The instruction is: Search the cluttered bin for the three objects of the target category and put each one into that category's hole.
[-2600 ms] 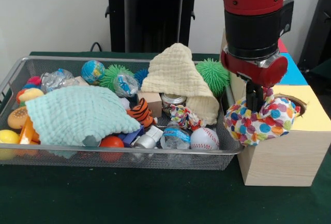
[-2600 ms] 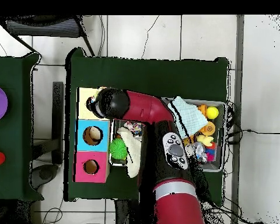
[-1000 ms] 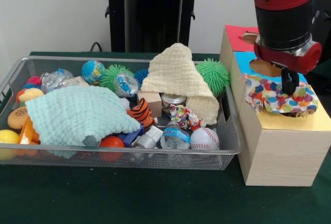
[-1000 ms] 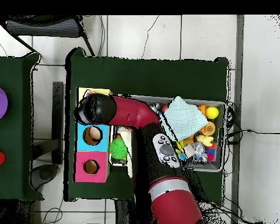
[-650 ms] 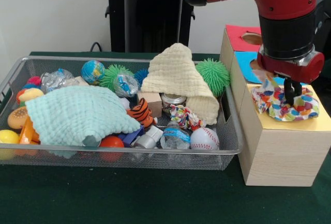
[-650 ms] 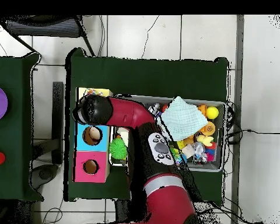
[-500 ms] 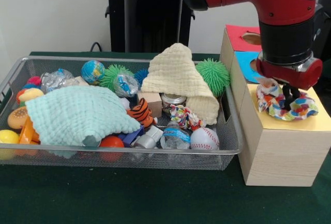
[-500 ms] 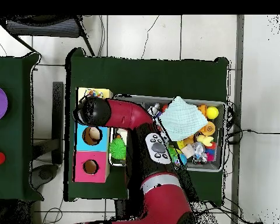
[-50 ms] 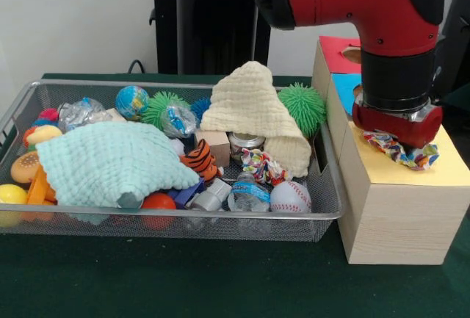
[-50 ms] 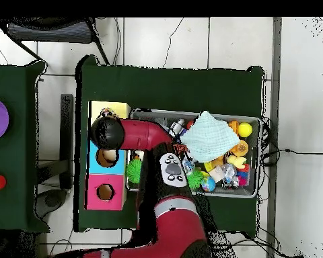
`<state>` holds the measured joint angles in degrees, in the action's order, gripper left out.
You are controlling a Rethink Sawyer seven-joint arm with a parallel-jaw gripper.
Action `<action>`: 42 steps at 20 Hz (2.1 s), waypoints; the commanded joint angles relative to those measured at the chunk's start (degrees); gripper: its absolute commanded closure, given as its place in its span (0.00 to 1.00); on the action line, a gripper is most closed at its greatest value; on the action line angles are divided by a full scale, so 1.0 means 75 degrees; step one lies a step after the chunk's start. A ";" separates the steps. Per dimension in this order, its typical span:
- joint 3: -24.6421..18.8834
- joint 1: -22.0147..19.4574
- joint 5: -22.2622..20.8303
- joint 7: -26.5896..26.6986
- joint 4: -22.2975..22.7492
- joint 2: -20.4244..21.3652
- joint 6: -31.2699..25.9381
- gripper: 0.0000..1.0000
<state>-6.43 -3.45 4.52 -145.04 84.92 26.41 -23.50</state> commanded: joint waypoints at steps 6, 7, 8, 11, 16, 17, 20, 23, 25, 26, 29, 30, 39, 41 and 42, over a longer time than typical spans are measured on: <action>0.1265 0.0511 -0.0921 -0.0082 -0.0492 -0.0853 -0.0677 1.00; 0.1219 0.0511 -0.0904 -0.0044 -0.0501 -0.0862 -0.0745 1.00; 0.1181 0.0484 -0.0903 0.0023 -0.0502 -0.0870 -0.0845 1.00; 0.0928 0.0400 -0.0728 0.0096 -0.0446 -0.0921 -0.1119 1.00; 0.0400 0.0070 -0.0436 0.0294 0.0079 -0.0534 -0.1795 1.00; 0.0401 0.0061 -0.0449 0.0386 0.0145 -0.0318 -0.2089 1.00; 0.0231 -0.0071 -0.0353 0.0618 0.0356 0.0415 -0.3214 1.00; 0.0065 -0.0168 -0.0310 0.0678 0.0340 0.0754 -0.3923 1.00; -0.0126 -0.0288 -0.0246 0.0732 0.0199 0.0748 -0.4192 1.00; -0.0182 -0.0331 -0.0246 0.0766 0.0096 0.0732 -0.4294 1.00; -0.0170 -0.0414 -0.0375 0.0814 -0.0288 0.0692 -0.4475 1.00; -0.0161 -0.0420 -0.0414 0.0794 -0.0440 0.0658 -0.4499 1.00; -0.0213 -0.0764 -0.0694 0.1079 -0.0682 0.0970 -0.4694 1.00; -0.0272 -0.0839 -0.0721 0.1112 -0.0659 0.1001 -0.4681 1.00; -0.0306 -0.0877 -0.0723 0.1079 -0.0670 0.0964 -0.4485 1.00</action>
<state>-4.86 -7.81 1.61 -145.04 79.83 33.88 -53.89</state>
